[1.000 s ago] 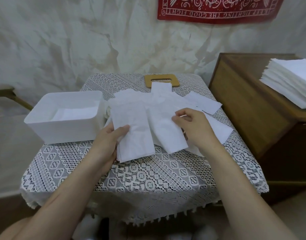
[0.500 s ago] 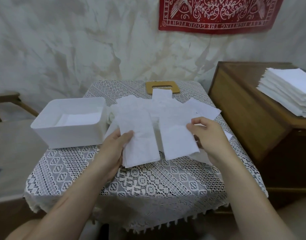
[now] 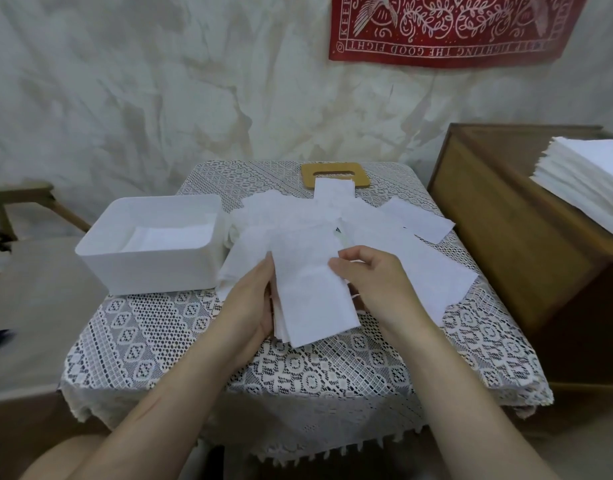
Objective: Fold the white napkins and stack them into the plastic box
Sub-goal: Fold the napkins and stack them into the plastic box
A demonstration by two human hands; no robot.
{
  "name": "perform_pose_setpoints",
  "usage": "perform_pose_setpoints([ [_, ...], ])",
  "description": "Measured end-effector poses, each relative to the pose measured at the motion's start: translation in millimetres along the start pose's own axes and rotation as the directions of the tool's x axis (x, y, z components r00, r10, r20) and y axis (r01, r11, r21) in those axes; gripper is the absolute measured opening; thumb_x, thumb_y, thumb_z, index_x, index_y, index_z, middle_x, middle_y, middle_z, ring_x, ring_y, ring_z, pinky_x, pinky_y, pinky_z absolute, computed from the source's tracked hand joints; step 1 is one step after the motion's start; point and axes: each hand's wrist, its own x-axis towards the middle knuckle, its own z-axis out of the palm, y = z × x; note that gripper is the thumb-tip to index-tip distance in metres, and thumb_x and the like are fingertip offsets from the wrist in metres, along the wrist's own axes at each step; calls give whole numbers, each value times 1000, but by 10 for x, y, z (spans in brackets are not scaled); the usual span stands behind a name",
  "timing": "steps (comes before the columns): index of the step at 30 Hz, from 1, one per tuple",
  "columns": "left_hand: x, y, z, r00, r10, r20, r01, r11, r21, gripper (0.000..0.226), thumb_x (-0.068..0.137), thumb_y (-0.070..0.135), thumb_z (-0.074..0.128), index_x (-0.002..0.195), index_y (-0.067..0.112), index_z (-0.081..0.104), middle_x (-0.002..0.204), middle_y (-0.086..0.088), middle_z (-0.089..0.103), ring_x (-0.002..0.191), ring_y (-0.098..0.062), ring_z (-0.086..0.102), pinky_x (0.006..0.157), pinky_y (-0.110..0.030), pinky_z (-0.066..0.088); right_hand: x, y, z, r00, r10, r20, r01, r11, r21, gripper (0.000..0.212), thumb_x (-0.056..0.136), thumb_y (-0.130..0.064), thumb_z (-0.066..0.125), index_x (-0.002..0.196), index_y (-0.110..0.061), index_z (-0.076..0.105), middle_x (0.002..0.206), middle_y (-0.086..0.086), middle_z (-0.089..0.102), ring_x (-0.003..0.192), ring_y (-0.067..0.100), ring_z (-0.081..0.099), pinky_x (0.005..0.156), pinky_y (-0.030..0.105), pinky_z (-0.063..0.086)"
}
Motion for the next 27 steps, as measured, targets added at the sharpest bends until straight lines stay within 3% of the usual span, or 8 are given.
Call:
perform_pose_setpoints([
  [4, 7, -9, -5, 998, -38, -50, 34, 996, -82, 34, 110, 40, 39, 123, 21, 65, 122, -3, 76, 114, -18, 72, 101, -42, 53, 18, 19, 37, 998, -1, -57, 1, 1000, 2, 4, 95, -17, 70, 91, -15, 71, 74, -8, 72, 60, 7, 64, 63, 25, 47],
  [8, 6, -22, -38, 999, -33, 21, 33, 999, 23, 35, 105, 38, 50, 132, 19, 61, 127, -1, 74, 119, -18, 70, 104, -42, 52, 27, 39, 69, 997, 13, -80, -12, 1000, 17, 4, 94, -19, 71, 92, -16, 71, 80, -3, 72, 65, 11, 65, 63, 26, 45],
  [10, 7, -42, -69, 999, -15, 46, 11, 996, 85, 37, 100, 32, 57, 134, 17, 61, 127, -2, 74, 118, -20, 70, 99, -41, 55, 28, 40, 79, 997, 24, -79, -22, 1000, 22, 4, 94, -19, 71, 93, -15, 71, 83, 0, 72, 66, 12, 66, 63, 27, 49],
  [13, 17, -68, -102, 999, -10, 36, 6, 993, 115, 41, 92, 25, 65, 132, 15, 62, 123, -3, 76, 115, -23, 71, 93, -41, 59, 10, 34, 85, 996, 39, -82, -37, 999, 22, 4, 94, -19, 70, 93, -15, 71, 80, -1, 70, 59, 9, 64, 51, 22, 48],
  [17, 29, -84, -116, 1000, -2, 15, 0, 991, 135, 31, 98, 11, 62, 129, 13, 64, 119, -6, 77, 109, -26, 73, 90, -44, 61, 5, 37, 83, 997, 41, -72, -41, 999, 11, 5, 94, -19, 71, 95, -14, 70, 83, 1, 70, 60, 12, 63, 48, 22, 47],
  [20, 24, -71, -112, 999, 35, -16, -31, 983, 180, 24, 100, 8, 60, 122, 14, 67, 110, -4, 79, 96, -20, 76, 75, -34, 63, 21, 31, 23, 998, 17, -62, -20, 999, -46, 4, 93, -16, 71, 95, -14, 69, 76, -2, 66, 50, 8, 56, 44, 21, 44],
  [24, 1, -19, -138, 998, 55, 6, -54, 967, 250, 23, 102, 13, 59, 123, 14, 69, 113, -8, 79, 104, -27, 75, 85, -42, 62, 57, 10, -57, 994, -81, -69, 69, 984, -167, 22, 90, -21, 75, 109, -24, 64, 95, -2, 65, 75, 9, 61, 49, 17, 48],
  [27, -36, 39, -168, 995, 18, 94, -50, 937, 347, 25, 103, 20, 58, 125, 17, 70, 115, -9, 78, 106, -31, 75, 90, -48, 59, 81, -4, -62, 999, -28, 38, 31, 996, -85, 48, 89, -34, 78, 131, -30, 56, 122, 4, 63, 103, 16, 68, 73, 24, 59],
])
